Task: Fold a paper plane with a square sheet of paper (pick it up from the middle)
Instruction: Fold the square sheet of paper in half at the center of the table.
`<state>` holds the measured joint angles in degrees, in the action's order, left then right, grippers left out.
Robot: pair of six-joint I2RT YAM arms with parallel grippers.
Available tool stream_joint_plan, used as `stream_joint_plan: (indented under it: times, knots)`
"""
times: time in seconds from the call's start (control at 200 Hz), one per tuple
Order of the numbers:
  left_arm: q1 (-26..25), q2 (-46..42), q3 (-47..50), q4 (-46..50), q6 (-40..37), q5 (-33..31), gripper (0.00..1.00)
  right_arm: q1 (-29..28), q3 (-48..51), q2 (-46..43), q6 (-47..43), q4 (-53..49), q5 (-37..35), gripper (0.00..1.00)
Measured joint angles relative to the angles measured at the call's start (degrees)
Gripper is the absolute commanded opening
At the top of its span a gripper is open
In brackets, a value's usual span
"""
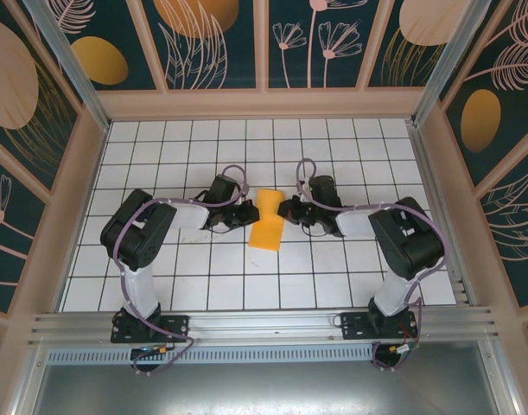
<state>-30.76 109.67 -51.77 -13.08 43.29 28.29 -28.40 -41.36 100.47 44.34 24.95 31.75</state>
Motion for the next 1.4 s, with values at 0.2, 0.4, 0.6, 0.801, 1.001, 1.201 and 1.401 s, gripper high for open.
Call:
stream_joint_plan:
  times: [0.2,0.4,0.6,0.801,1.001,1.201,1.401]
  knots:
    - [0.0,0.02,0.0,0.0,-0.02,0.0,0.0,1.09,-0.55,3.78,-0.63,0.22,0.92,0.03]
    - [0.02,0.11,0.0,-0.09,-0.2,0.04,0.0,1.55,-0.02,5.86,-0.79,1.84,1.38,0.03]
    - [0.02,0.11,0.02,-0.09,-0.22,0.04,0.0,1.7,-0.02,5.44,-0.81,1.51,1.55,0.04]
    - [0.02,0.11,0.02,-0.09,-0.37,0.07,0.0,2.67,-3.65,3.58,-1.9,-1.07,2.4,0.04]
    - [0.02,0.11,0.02,-0.09,-0.44,0.13,0.0,3.26,-6.34,5.31,-2.51,-1.2,2.69,0.04]
    - [0.02,0.11,0.04,-0.13,-0.72,0.15,0.0,3.82,-6.38,9.94,-2.38,-1.33,3.23,0.03]
    - [0.07,0.11,0.11,-0.17,-1.2,0.22,0.0,4.33,-7.41,9.7,-0.68,-3.17,4.83,0.04]
